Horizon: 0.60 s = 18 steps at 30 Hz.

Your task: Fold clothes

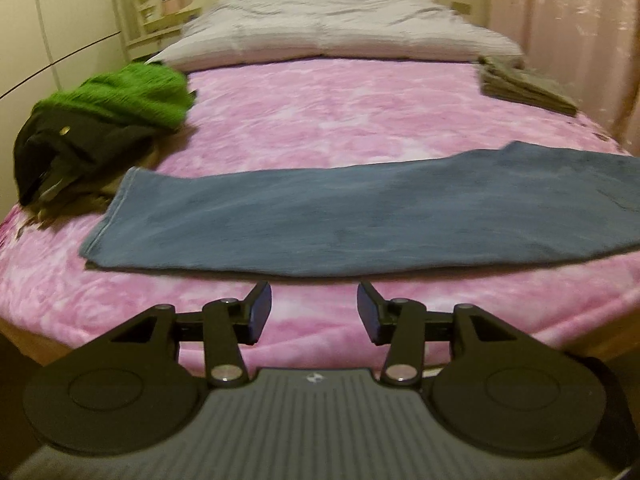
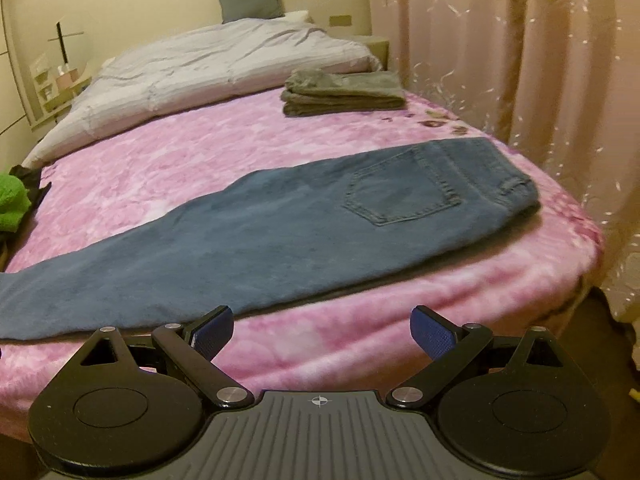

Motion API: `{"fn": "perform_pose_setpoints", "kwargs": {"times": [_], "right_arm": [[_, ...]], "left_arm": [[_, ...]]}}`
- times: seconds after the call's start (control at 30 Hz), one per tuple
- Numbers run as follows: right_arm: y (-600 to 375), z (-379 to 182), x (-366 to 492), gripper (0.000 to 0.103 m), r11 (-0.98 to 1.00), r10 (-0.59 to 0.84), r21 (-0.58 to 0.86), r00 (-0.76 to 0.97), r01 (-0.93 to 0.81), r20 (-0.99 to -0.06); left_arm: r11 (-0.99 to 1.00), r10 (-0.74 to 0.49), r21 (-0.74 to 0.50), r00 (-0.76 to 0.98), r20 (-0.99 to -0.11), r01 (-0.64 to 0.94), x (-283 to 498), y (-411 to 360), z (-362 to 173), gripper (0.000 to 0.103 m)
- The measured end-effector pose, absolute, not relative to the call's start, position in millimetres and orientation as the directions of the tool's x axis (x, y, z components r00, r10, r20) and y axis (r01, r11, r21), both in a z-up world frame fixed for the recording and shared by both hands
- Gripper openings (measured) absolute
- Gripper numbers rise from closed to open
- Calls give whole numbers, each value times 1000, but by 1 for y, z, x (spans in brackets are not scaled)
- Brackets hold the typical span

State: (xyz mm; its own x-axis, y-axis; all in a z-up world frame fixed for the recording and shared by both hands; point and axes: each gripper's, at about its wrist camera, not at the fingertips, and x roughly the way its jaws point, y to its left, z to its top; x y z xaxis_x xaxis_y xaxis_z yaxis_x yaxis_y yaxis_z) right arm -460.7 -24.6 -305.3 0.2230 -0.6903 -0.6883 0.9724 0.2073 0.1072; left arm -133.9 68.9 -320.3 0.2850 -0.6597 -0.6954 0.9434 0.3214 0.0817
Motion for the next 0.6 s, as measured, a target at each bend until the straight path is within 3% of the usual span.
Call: {"fn": "perform_pose_setpoints", "kwargs": {"times": [0.6], "right_arm": [[68, -270, -484, 97, 290, -711, 83, 273, 953, -648]], "left_arm": [[208, -736, 131, 243, -631, 969, -202, 135, -285, 48]]}}
